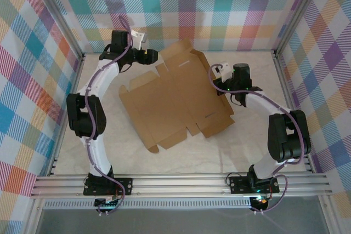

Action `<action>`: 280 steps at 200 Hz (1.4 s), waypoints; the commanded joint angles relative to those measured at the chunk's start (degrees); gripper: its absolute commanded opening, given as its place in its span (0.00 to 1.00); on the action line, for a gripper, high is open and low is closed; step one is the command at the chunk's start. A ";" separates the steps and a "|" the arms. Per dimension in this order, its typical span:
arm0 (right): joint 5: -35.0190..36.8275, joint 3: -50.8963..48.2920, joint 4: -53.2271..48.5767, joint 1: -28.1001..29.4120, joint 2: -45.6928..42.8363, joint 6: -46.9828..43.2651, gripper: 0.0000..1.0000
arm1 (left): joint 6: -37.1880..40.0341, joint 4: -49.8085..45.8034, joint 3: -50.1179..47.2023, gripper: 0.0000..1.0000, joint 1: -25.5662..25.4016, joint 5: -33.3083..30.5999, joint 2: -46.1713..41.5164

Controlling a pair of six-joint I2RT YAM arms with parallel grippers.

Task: Fold the paper box

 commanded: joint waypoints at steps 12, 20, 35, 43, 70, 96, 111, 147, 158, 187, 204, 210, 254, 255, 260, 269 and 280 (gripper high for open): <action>-2.11 0.57 -0.05 -0.19 -2.08 -1.27 0.00 | 3.04 -15.55 8.39 0.74 -0.44 7.04 5.99; -2.04 0.65 -0.18 -0.19 -2.16 -1.27 0.00 | 3.32 -17.67 9.88 0.72 -0.45 8.47 7.38; -2.07 0.83 -0.39 -0.17 -2.17 -1.35 0.00 | 4.23 -21.22 12.63 0.64 -0.52 11.09 9.54; -2.00 0.82 -0.43 -0.17 -2.25 -1.43 0.00 | 4.95 -22.55 13.49 0.59 -0.54 12.39 10.34; -2.25 0.80 -0.70 -0.19 -2.34 -1.71 0.00 | 7.05 -25.72 15.28 0.52 -0.52 13.72 11.84; -2.65 1.00 -0.75 -0.21 -2.16 -1.55 0.00 | 8.12 -25.95 15.69 0.36 -0.60 16.03 12.49; -2.73 1.17 -0.79 -0.26 -2.07 -1.53 0.00 | 8.16 -25.88 15.69 0.25 -0.52 17.68 12.62; -2.56 1.26 -1.09 -0.19 -1.99 -1.53 0.00 | 14.25 -25.35 13.25 0.14 -1.20 20.35 10.21; -2.48 1.26 -1.03 -0.14 -1.98 -1.38 0.00 | 15.52 -22.62 10.44 0.14 -1.68 19.66 8.15; -2.27 1.44 -0.75 -0.22 -2.07 -0.58 0.00 | 20.96 -15.86 2.18 0.13 -4.02 13.84 2.23; -2.08 1.44 -0.71 -0.19 -2.05 -0.14 0.00 | 25.26 -8.85 -5.34 0.14 -6.33 8.02 -2.19; -1.81 1.52 -0.44 -0.27 -1.99 0.04 0.00 | 26.35 -6.18 -8.35 0.14 -7.31 5.78 -3.71; -0.65 1.70 0.20 -0.19 -1.74 1.34 0.00 | 27.25 15.34 -23.88 0.20 -14.33 -16.58 -10.41; -0.64 1.70 0.22 -0.19 -1.73 1.40 0.00 | 27.32 15.74 -24.22 0.20 -14.46 -16.97 -10.51; -0.50 1.62 0.26 -0.21 -1.77 1.50 0.00 | 27.64 17.62 -25.32 0.20 -15.22 -18.93 -10.84; -0.14 1.53 0.49 -0.22 -1.75 1.54 0.00 | 28.41 20.73 -27.74 0.20 -16.51 -21.87 -11.26; 0.16 1.39 0.60 -0.20 -1.72 1.72 0.00 | 30.11 24.70 -30.67 0.20 -18.01 -25.37 -11.66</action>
